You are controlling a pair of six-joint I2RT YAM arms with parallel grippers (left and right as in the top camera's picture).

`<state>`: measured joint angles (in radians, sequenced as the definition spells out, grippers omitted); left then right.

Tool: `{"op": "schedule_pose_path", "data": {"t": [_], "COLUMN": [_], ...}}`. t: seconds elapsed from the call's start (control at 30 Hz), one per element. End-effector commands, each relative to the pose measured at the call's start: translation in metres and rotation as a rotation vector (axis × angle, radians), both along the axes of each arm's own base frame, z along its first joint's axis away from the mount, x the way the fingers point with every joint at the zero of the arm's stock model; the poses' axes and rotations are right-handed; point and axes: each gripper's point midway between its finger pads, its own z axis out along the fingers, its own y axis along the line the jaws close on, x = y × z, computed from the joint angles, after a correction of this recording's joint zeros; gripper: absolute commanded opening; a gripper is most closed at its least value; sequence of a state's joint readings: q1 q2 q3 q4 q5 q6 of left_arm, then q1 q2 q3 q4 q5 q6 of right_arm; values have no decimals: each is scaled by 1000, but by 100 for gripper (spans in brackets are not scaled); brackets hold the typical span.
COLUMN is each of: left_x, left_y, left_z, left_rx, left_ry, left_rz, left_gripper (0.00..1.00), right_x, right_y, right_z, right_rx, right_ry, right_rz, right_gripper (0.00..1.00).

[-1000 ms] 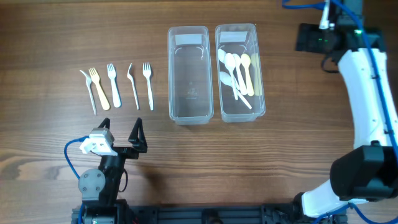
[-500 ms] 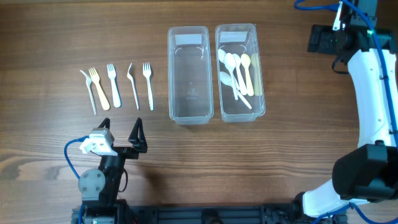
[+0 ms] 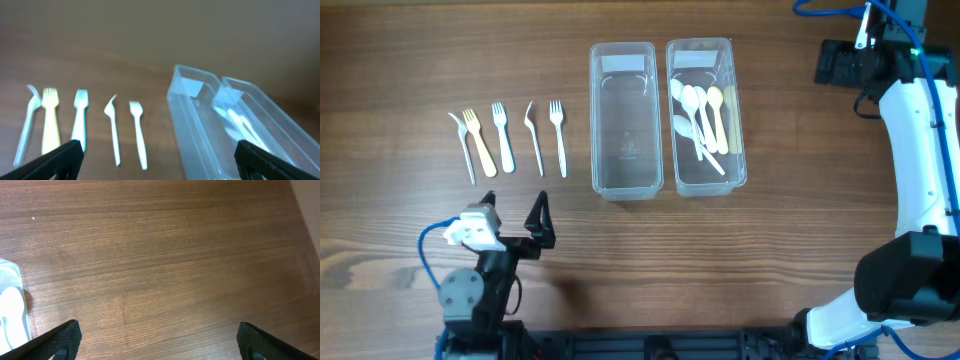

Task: Pack container
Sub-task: 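Raise the right gripper aside and move the left gripper over the forks, then lower the left gripper and grasp a white fork's handle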

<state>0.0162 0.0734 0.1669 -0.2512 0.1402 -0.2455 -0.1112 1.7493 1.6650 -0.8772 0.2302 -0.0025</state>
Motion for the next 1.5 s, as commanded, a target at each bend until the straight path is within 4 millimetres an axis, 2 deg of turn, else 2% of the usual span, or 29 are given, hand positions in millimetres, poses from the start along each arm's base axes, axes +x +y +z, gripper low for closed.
{"op": "schedule_pose_path", "data": {"t": [0.0,0.1,0.27,0.43,0.67,0.77,0.9,0.93,1.03,1.17,1.27,1.47], "left_x": [-5,-1,31,64,87,102,119,125,136,145,153,175], "left_y": [18,21,21,19,15,22,39,38,30,20,17,3], "left_z": [68,97,131,137,118,104,63,44,7,-25,-39,-44], "left_rx": [22,109,284,268,259,224,131,95,60,31,24,42], "left_ry": [23,132,330,370,419,465,604,665,781,869,886,833], "left_rz": [100,94,23,2,-27,23,162,169,131,77,65,32], "left_gripper": [100,100,100,100,100,100,100,100,98,89,83,82], "right_x": [1,1,1,1,1,1,1,1,1,1,1,1], "right_y": [-3,-3,-3,-3,-3,-3,-3,-3,-3,-3,-3,-3], "right_z": [7,7,7,7,7,7,7,7,7,7,7,7], "right_rx": [-26,-26,-26,-26,-26,-26,-26,-26,-26,-26,-26,-26], "right_ry": [-12,-12,-13,-12,-13,-12,-13,-13,-13,-13,-13,-13], "right_rz": [-4,-4,-4,-4,-5,-4,-4,-4,-4,-4,-4,-4], "right_gripper": [100,100,100,100,100,100,100,100,100,100,100,100]}}
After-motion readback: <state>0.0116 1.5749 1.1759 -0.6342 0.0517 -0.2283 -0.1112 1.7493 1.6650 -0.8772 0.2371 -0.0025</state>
